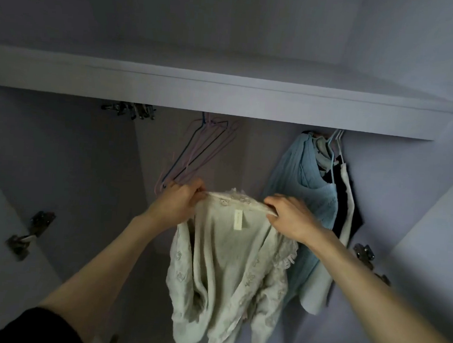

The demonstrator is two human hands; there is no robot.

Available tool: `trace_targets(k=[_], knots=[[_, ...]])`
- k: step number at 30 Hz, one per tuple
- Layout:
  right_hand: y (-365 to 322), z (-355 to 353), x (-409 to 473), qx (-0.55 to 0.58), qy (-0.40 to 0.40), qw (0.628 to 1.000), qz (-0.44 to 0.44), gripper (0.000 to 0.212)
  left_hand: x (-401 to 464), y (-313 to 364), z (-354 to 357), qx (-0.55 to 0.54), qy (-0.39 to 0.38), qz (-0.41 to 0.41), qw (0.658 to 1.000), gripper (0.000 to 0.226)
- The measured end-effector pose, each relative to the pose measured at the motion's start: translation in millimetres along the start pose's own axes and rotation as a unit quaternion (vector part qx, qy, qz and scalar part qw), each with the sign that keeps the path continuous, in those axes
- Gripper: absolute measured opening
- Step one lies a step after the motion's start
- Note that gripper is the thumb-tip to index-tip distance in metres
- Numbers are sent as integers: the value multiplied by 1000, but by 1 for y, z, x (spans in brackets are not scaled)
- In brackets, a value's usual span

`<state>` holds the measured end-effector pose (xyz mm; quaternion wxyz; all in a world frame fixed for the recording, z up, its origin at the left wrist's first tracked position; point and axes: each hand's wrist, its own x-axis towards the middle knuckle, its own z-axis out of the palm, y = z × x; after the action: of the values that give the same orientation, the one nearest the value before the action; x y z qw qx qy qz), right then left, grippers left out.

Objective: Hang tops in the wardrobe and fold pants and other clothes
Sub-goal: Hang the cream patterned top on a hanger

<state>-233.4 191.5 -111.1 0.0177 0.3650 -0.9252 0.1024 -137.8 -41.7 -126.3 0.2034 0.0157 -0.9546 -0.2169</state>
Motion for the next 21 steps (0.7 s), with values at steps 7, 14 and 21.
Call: trace_targets(k=[7, 14, 21], knots=[[8, -3, 11, 116, 67, 991, 27, 28, -24, -5, 23, -135, -164, -40, 976, 25], [-11, -10, 16, 195, 117, 973, 41, 28, -28, -20, 41, -79, -154, -92, 981, 15], [-27, -15, 18, 192, 142, 971, 17, 27, -32, -27, 57, -114, -15, -202, 973, 5]])
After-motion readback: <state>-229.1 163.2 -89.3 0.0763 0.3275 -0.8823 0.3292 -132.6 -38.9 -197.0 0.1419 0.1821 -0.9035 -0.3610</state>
